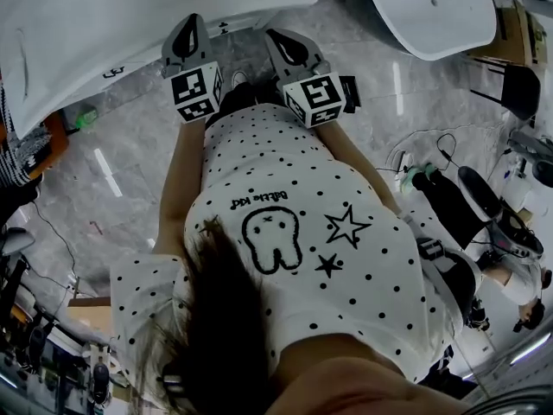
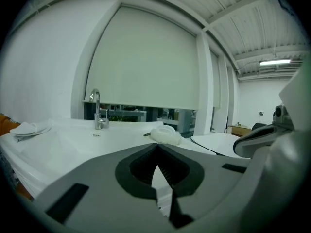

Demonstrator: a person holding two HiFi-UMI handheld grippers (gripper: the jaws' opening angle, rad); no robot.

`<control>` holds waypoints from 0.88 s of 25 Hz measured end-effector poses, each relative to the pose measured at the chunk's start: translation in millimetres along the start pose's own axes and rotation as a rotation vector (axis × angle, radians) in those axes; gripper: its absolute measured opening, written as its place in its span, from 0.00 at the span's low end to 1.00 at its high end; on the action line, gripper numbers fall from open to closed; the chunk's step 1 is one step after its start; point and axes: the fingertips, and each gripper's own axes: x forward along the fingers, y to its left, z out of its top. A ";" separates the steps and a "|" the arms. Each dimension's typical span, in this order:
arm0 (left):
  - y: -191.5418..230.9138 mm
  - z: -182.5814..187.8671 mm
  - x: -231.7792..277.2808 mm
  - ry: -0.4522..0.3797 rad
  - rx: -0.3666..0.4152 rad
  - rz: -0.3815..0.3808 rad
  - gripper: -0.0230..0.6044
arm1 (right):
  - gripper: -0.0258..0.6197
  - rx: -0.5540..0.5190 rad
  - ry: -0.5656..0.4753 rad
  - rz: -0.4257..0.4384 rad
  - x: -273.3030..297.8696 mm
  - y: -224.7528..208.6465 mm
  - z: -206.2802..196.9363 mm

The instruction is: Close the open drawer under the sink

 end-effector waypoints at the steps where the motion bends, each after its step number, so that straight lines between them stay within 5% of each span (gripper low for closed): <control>1: -1.6 4.4 -1.9 -0.010 0.001 -0.004 0.04 | 0.06 -0.004 -0.001 0.004 -0.5 1.2 0.5; 22: -28.3 38.9 -49.1 -0.080 0.011 -0.078 0.04 | 0.06 -0.030 -0.029 0.036 -1.1 2.6 7.4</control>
